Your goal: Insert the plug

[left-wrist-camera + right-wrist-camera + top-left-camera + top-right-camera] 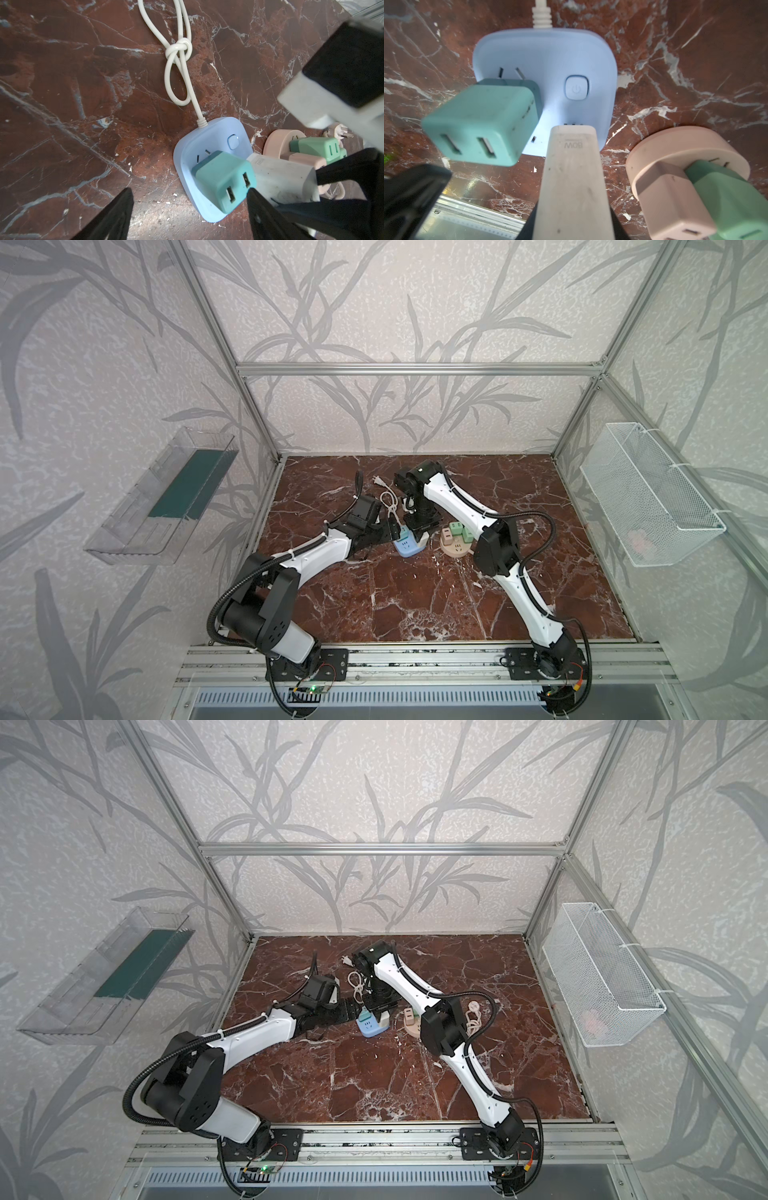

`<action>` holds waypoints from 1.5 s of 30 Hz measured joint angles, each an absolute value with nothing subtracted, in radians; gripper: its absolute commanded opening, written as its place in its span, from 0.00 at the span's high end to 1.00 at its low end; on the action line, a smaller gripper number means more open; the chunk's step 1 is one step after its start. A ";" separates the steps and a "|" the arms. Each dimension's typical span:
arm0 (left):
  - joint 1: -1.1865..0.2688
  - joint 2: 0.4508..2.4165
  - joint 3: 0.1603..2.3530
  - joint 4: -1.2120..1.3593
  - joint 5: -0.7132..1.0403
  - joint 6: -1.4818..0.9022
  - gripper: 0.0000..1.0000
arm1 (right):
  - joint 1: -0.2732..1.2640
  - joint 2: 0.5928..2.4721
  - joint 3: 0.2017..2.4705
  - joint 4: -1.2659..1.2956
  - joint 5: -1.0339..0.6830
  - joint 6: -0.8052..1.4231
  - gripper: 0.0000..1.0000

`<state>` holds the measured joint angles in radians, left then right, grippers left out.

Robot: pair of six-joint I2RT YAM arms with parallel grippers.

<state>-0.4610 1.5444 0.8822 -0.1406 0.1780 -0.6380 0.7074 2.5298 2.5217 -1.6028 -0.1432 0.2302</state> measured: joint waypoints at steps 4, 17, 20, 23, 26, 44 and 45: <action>-0.462 1.576 0.884 -0.115 0.195 -0.641 0.25 | 0.707 2.538 2.535 -1.603 -0.153 0.231 1.00; -0.465 1.670 0.915 -0.090 0.236 -0.639 0.27 | 0.727 2.642 2.709 -1.609 -0.125 0.250 1.00; -0.464 1.670 0.915 -0.090 0.237 -0.638 0.26 | 0.739 2.644 2.703 -1.609 -0.109 0.253 1.00; -0.464 1.667 0.915 -0.099 0.238 -0.638 0.25 | 0.743 2.644 2.693 -1.609 -0.094 0.254 1.00; -0.464 1.643 0.914 -0.116 0.233 -0.637 0.25 | 0.743 2.641 2.685 -1.609 -0.087 0.255 1.00; -0.476 1.318 0.829 -0.210 0.202 -0.629 0.24 | 0.775 2.388 2.222 -1.533 -0.062 0.251 1.00; -0.478 1.314 0.822 -0.213 0.199 -0.629 0.24 | 0.778 2.368 2.184 -1.526 -0.061 0.251 1.00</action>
<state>-0.4782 1.3136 0.8219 -0.2127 0.1993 -0.6289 0.7776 2.3676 2.1841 -1.5261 -0.0608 0.2512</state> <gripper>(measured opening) 0.761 0.337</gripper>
